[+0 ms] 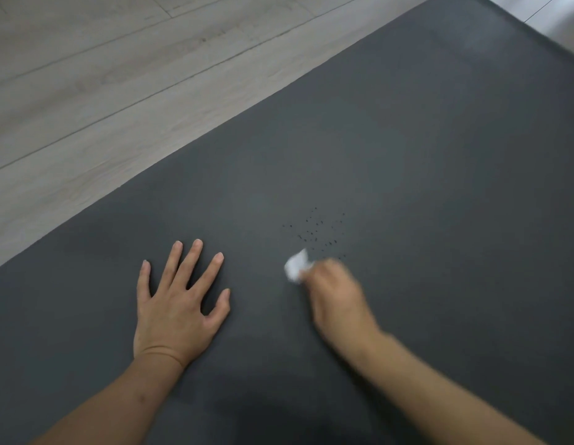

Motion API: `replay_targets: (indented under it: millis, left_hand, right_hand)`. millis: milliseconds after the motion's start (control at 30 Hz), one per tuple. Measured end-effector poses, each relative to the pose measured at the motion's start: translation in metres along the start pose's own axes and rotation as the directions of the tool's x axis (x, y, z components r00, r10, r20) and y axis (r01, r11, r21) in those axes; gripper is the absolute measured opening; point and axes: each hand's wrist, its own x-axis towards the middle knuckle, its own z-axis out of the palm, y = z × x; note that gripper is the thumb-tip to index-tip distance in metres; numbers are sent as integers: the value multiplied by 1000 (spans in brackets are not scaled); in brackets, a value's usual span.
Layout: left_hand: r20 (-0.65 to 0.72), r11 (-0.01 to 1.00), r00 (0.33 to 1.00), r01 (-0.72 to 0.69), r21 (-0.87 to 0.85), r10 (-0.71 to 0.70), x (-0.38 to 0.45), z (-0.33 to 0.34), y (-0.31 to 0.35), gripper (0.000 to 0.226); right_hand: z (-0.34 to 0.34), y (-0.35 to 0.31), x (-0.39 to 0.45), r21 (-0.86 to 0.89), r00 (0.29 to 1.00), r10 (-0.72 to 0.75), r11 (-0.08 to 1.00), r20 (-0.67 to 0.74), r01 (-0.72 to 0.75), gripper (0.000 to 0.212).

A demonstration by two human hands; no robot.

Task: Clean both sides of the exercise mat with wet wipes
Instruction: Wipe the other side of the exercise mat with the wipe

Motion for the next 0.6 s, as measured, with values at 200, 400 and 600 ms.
replay_targets:
  millis: [200,400,600]
  left_hand:
    - [-14,1000,1000,-15,-8,15,1,-1,2,63]
    - [-13,1000,1000,-14,-12,14,1,0,0,62]
    - [-12,1000,1000,-13,-17,13,0,-1,1,62]
  right_hand:
    - [-16,48,17,-191,966,-221,951,138,244,11]
    - [-21,82,55,-153,936,252,943,-248,-294,11]
    - [-20,29,-31,-92,941,-250,956,229,277,22]
